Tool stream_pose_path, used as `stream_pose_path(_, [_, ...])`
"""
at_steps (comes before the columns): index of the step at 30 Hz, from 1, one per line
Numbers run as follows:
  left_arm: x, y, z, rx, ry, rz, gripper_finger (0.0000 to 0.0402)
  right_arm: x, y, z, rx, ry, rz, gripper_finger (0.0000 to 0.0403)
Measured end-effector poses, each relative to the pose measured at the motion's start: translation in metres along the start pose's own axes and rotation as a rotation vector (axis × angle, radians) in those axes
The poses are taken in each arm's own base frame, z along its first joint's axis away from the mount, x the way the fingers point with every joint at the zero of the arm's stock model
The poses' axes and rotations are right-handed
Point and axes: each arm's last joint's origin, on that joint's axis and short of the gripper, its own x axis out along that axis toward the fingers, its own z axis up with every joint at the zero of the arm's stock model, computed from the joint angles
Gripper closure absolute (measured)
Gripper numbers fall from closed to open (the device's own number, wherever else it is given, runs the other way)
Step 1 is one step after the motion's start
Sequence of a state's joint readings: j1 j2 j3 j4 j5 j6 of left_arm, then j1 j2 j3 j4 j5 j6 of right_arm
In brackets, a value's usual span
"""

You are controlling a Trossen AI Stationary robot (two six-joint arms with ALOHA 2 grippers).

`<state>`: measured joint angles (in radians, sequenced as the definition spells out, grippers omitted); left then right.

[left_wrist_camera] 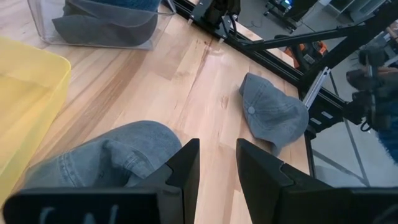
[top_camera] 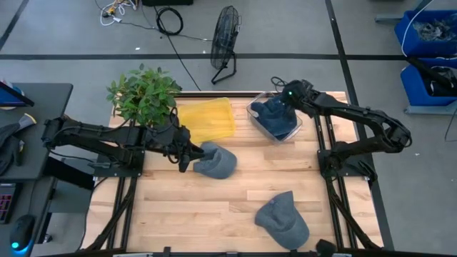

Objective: Pick & Place hat
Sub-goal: Put the blue cap into the transparent bin

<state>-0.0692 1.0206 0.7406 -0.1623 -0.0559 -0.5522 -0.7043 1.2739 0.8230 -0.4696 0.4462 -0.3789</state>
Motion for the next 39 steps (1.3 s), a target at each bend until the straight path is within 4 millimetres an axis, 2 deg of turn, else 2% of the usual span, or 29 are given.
stream_pose_path(4, [0.0, 0.0, 0.0, 0.046, 0.0, 0.0, 0.0294, 0.0, 0.005, 0.007, -0.007, -0.132, 0.199, 0.0402])
stream_pose_path(8, [0.0, 0.0, 0.0, 0.067, -0.001, 0.0, 0.0294, 0.005, 0.011, 0.007, -0.023, -0.116, 0.26, 0.0402])
stream_pose_path(15, [0.0, 0.0, 0.0, 0.068, -0.001, 0.0, 0.0294, 0.015, 0.023, 0.009, -0.066, -0.156, 0.473, 0.0403])
stream_pose_path(24, [0.0, 0.0, 0.0, 0.077, -0.001, 0.001, 0.0294, 0.033, 0.039, 0.007, -0.206, -0.095, 0.507, 0.0403])
stream_pose_path(31, [0.0, 0.0, 0.0, 0.077, -0.001, 0.001, 0.0294, 0.054, 0.048, 0.003, -0.24, 0.035, 0.409, 0.0403])
stream_pose_path(35, [0.0, 0.0, 0.0, 0.077, -0.001, 0.001, 0.0294, 0.048, 0.047, 0.006, -0.251, 0.001, 0.383, 0.0403])
stream_pose_path(39, [0.0, 0.0, 0.0, 0.077, -0.002, 0.002, 0.0294, 0.028, 0.04, 0.013, -0.302, 0.004, 0.323, 0.0403])
